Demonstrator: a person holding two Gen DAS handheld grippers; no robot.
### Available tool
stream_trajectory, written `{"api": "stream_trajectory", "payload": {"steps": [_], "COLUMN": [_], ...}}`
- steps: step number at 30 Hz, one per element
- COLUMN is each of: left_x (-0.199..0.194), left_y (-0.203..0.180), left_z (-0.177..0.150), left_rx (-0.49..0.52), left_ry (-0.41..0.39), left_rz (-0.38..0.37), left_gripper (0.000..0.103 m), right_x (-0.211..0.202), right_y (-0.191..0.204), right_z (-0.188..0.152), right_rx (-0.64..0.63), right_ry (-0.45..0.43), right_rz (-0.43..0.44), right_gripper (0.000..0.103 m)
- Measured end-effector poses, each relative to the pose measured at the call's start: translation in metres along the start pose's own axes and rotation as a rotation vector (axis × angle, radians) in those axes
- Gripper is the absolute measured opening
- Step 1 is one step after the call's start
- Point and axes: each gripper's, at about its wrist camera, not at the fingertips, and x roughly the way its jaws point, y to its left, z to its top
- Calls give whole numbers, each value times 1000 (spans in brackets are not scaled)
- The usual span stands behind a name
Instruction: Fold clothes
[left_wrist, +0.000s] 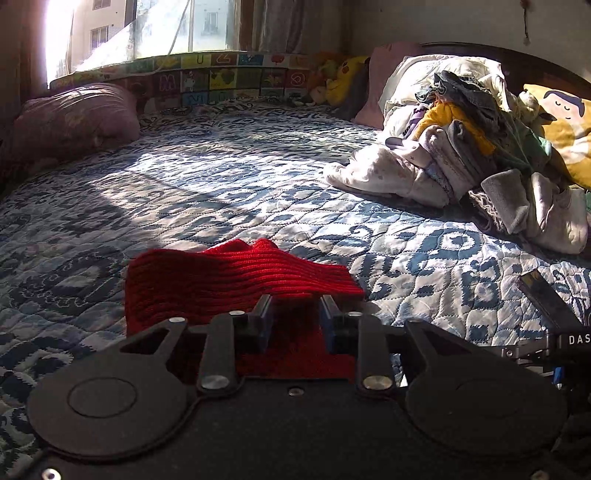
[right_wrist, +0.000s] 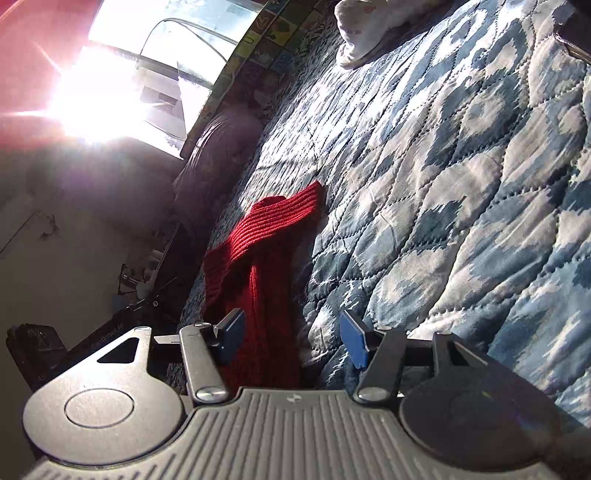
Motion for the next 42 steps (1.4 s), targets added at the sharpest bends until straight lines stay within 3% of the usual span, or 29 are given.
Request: {"api": "stream_trajectory", "payload": {"steps": [3,9,14,17,18,19,20,23,25,30,34,35,37,38,39,42], "left_x": [-38,-78,-82,-75,-72,-70,-69,-66,-66,-64,-43,-36,-32,-34,-38,-52], "left_y": [29,73,80,78,76,74,72,60,54,27,1,-4,-11,-12,-12,-3], "left_z": [-26,-86,-110,-115,-115,-116,-117,-117,-116,-99,-96,-99,-104,-105,-105,-102], "left_rx": [-60,-291,-390,-395,-392,-386,-379,-325,-308,-259,-186,-169,-145,-142,-140,-136], "left_ry": [19,93,111,128,136,142,144,151,155,136,170,190,193,186,182,165], "left_rz": [53,95,64,43,30,19,10,4,1,-12,-34,-50,-80,-103,-125,-161], "left_gripper": [27,42,42,42,42,42,42,31,13,9,9,11,42,49,53,53], "right_x": [25,82,109,123,128,132,135,139,144,165,180,184,192,193,195,194], "right_y": [6,-8,-15,-12,-10,-6,1,22,41,109,145,146,143,140,136,123], "right_z": [19,50,61,65,67,70,75,92,106,151,172,173,171,167,162,153], "right_rx": [22,254,400,414,399,357,302,195,128,-106,-219,-236,-269,-273,-277,-263], "right_ry": [13,1,-55,-78,-81,-78,-74,-85,-87,-60,-51,-43,-16,-4,7,20], "right_rz": [8,39,31,4,1,-1,-15,-3,12,65,73,57,19,12,6,4], "right_gripper": [69,69,66,52,45,21,13,11,11,11,11,11,11,11,11,11]}}
